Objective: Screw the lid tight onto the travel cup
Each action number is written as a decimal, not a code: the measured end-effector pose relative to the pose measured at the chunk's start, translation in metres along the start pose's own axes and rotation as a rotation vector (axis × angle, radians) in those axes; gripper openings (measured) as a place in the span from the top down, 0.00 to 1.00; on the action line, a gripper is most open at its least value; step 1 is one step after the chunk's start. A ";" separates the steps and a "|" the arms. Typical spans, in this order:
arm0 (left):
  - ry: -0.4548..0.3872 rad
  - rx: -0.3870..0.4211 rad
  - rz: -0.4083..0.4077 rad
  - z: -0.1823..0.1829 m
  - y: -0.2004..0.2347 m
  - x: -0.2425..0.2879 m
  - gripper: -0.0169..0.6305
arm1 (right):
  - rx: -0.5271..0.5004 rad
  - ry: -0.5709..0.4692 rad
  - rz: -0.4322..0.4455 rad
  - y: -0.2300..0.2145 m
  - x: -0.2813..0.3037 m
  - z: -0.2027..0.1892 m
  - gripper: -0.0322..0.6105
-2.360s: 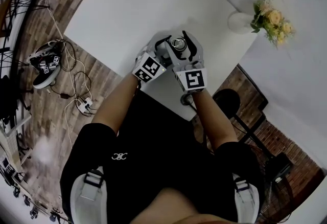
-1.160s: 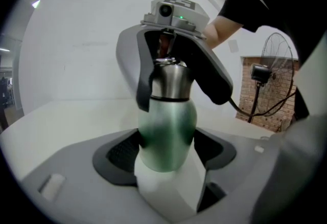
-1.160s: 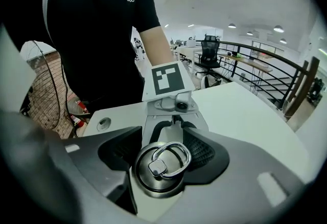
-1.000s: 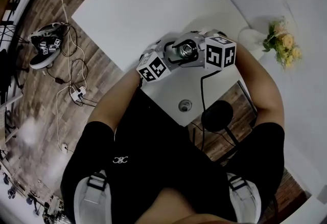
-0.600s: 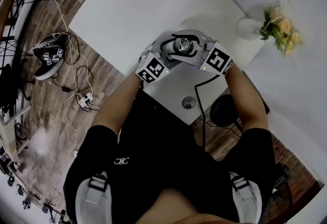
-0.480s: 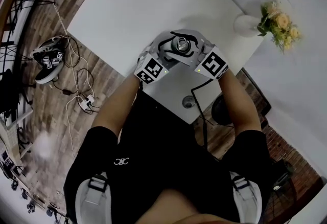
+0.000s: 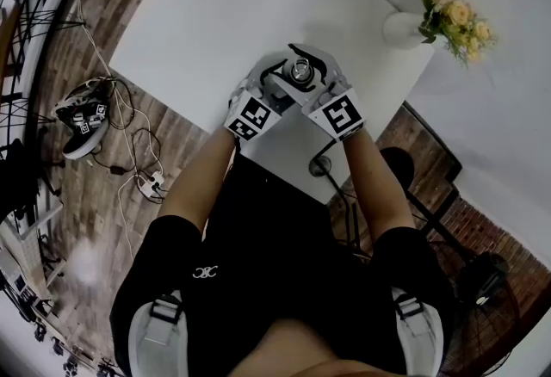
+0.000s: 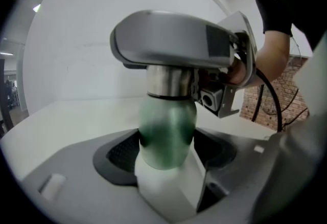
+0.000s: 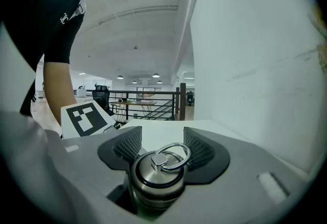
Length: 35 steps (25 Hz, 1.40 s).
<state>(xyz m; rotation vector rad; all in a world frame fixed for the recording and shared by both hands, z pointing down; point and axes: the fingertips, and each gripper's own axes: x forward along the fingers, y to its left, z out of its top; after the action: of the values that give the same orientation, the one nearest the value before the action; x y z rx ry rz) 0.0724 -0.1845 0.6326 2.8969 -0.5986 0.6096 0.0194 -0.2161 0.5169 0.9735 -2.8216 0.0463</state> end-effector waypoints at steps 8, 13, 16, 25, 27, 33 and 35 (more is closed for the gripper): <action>0.055 -0.064 0.055 -0.006 0.001 -0.007 0.38 | 0.016 0.024 -0.096 -0.003 -0.024 0.014 0.55; 0.025 -0.144 0.124 0.001 0.005 -0.045 0.38 | 0.051 0.019 -0.299 -0.019 -0.070 0.031 0.55; -0.033 -0.152 0.190 0.026 0.010 -0.079 0.45 | 0.081 -0.012 -0.417 -0.020 -0.096 0.047 0.55; -0.227 -0.104 0.607 0.148 0.060 -0.214 0.89 | 0.015 -0.174 -0.750 -0.024 -0.161 0.146 0.95; -0.240 -0.085 0.653 0.169 0.063 -0.235 0.89 | 0.021 -0.198 -0.785 -0.022 -0.170 0.161 0.95; -0.250 -0.070 0.692 0.200 0.055 -0.259 0.89 | 0.068 -0.176 -0.799 -0.014 -0.172 0.158 0.95; -0.244 -0.075 0.688 0.199 0.052 -0.261 0.89 | 0.078 -0.164 -0.787 -0.010 -0.168 0.153 0.95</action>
<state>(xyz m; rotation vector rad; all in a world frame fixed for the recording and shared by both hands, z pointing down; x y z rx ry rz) -0.0961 -0.1785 0.3458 2.6660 -1.6378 0.2738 0.1348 -0.1341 0.3395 2.0987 -2.3637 -0.0192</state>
